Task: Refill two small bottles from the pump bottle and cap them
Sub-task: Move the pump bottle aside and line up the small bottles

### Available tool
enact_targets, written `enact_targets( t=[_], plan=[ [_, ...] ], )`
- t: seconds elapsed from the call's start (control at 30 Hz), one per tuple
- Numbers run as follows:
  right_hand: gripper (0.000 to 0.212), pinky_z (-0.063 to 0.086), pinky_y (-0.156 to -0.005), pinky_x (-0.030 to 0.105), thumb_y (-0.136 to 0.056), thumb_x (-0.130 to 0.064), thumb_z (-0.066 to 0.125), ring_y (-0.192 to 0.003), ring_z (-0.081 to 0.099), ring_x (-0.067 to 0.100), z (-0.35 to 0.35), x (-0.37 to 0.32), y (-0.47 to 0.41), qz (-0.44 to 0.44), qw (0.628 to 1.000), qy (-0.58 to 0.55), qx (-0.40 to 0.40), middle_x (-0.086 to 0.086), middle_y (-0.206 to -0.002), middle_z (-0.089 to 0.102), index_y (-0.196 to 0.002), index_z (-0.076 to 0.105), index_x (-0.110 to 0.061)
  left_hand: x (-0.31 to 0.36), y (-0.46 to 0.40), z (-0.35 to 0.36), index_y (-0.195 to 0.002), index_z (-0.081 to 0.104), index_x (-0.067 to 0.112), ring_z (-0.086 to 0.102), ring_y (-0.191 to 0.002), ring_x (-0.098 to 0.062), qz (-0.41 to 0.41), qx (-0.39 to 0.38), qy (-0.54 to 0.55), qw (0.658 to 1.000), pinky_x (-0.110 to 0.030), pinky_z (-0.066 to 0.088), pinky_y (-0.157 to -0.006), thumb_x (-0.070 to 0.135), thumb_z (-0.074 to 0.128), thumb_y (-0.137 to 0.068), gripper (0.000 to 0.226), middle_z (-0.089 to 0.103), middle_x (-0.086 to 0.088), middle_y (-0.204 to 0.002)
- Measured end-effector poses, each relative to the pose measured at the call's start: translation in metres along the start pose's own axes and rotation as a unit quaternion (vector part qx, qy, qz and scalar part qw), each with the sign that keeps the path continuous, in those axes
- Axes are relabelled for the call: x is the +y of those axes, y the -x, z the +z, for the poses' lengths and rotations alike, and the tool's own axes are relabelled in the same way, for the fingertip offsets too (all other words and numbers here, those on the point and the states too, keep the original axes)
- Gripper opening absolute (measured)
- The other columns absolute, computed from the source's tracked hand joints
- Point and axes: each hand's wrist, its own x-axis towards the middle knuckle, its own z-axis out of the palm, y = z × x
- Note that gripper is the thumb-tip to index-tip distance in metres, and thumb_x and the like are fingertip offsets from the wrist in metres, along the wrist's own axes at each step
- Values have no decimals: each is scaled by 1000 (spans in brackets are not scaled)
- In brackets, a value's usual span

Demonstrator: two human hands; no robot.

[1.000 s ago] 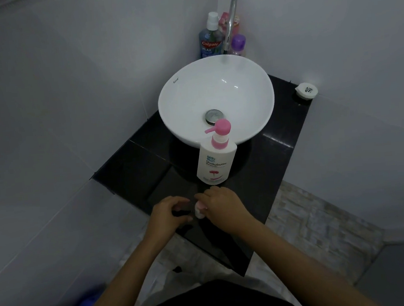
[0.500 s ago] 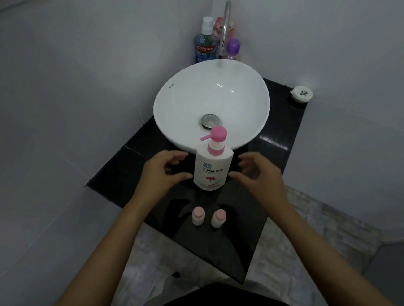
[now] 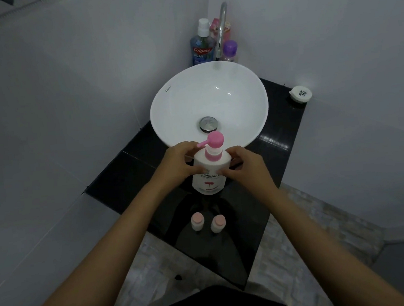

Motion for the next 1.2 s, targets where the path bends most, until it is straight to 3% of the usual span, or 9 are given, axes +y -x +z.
enact_targets(
  t=[0.07, 0.2, 0.33, 0.47, 0.63, 0.8, 0.97, 1.03, 1.2],
  plan=[
    [42, 53, -77, 23, -75, -24, 76, -92, 61, 6, 3, 1, 1, -9, 1000, 6, -1, -12, -105, 64, -114, 61, -21, -3, 0, 2, -120, 62, 16, 62, -103, -11, -4, 2, 14, 1000, -29, 53, -89, 6, 82, -65, 60, 67, 0, -115],
    [40, 49, -77, 17, -77, -19, 74, -91, 59, 4, 7, 1, 4, -38, 999, 24, 1, -5, -106, 67, -115, 62, -19, -6, 7, 5, -115, 64, 18, 61, -98, 8, 5, 15, 38, 999, -9, 50, -81, 6, 81, -66, 54, 66, 8, -110],
    [40, 52, -80, 23, -78, -19, 74, -94, 61, 9, 8, -12, -2, -62, 996, 45, -35, -3, -108, 68, -115, 62, -18, -8, 22, -1, -111, 65, 22, 60, -101, 6, 3, 60, 70, 996, -8, 50, -82, 9, 80, -68, 48, 65, 14, -107],
    [42, 53, -79, 26, -75, -20, 77, -88, 63, 7, 14, -49, -34, -95, 987, 66, -107, -7, -102, 70, -114, 63, -20, -8, 37, -32, -103, 64, 37, 62, -97, 3, -3, 140, 95, 986, -17, 55, -80, 7, 83, -64, 53, 65, 15, -103],
    [38, 54, -81, 33, -72, -15, 78, -88, 65, 12, 52, -104, -93, -171, 964, 71, -193, -2, -99, 73, -108, 66, -18, -20, 49, -83, -103, 67, 20, 58, -83, 16, -43, 272, 51, 960, -1, 45, -72, 10, 87, -58, 50, 65, 14, -94],
    [44, 50, -77, 13, -70, -10, 79, -88, 67, 10, 110, -143, -137, -209, 938, 36, -274, 4, -102, 73, -112, 67, -13, -47, 56, -122, -100, 68, 16, 58, -79, 6, -99, 375, 19, 922, -1, 43, -69, 9, 86, -57, 48, 65, 8, -89],
    [42, 52, -91, 41, -74, -4, 74, -101, 66, 26, 155, -163, -162, -208, 927, 33, -310, 13, -109, 71, -115, 64, -6, -72, 56, -149, -99, 67, 13, 59, -78, 1, -132, 414, -6, 901, 1, 43, -68, 10, 85, -59, 44, 66, 6, -91],
    [44, 52, -92, 46, -74, -1, 72, -102, 65, 28, 167, -167, -168, -198, 926, 36, -319, 15, -110, 70, -117, 63, -6, -81, 54, -154, -99, 66, 12, 60, -79, -4, -142, 421, 6, 896, 1, 43, -67, 9, 85, -59, 45, 66, 5, -91],
    [46, 52, -91, 49, -75, -1, 69, -103, 64, 29, 182, -167, -177, -200, 924, 61, -321, 16, -114, 68, -121, 61, -6, -98, 50, -155, -100, 65, 12, 58, -77, 2, -156, 429, 31, 889, 1, 44, -67, 7, 84, -60, 44, 66, 5, -90]
  ],
)
